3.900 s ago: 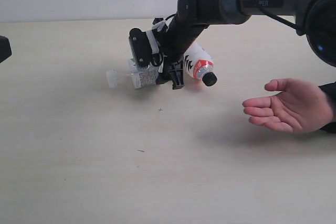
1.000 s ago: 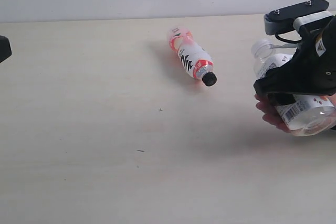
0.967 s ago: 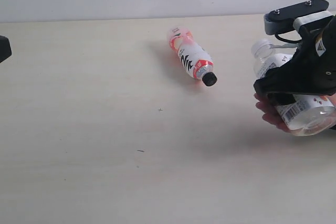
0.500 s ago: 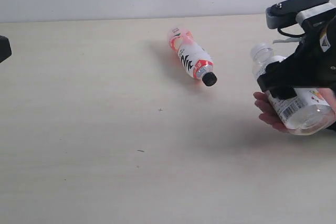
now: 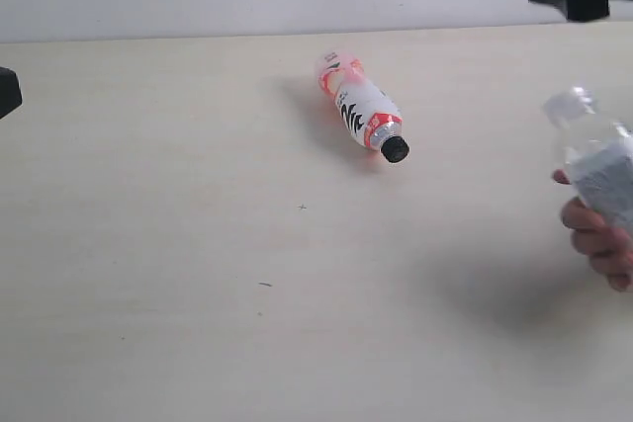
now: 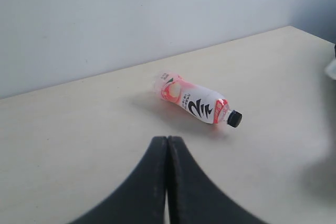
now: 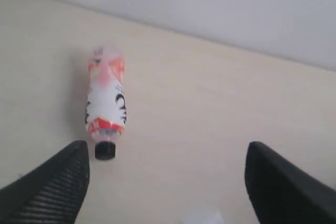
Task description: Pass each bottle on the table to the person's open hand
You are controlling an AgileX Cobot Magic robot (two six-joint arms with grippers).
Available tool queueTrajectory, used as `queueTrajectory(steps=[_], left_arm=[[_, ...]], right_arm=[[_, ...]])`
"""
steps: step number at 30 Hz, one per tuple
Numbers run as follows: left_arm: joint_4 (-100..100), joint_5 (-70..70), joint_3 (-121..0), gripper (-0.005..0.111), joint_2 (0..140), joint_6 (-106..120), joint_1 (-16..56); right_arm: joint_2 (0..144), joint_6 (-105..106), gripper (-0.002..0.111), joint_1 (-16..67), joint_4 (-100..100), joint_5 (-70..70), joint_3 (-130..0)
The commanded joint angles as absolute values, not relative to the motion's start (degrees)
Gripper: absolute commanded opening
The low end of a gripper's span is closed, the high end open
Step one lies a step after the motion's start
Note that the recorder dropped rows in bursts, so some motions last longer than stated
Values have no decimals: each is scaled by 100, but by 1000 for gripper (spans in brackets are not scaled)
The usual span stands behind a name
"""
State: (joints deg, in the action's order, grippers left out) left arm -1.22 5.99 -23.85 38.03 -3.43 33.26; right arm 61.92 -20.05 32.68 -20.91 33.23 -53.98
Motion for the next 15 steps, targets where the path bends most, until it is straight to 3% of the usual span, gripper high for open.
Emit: queueTrajectory(steps=[1,15], left_arm=[[-142,578,-2367,1,3774,-331,3317],[-142,578,-2367,1,3774,-331,3317]], right_arm=[[5933,-1717,77,3261,-1618,3045,-5601],[6457,-1425,77,3261,-1381,2841,-5784]])
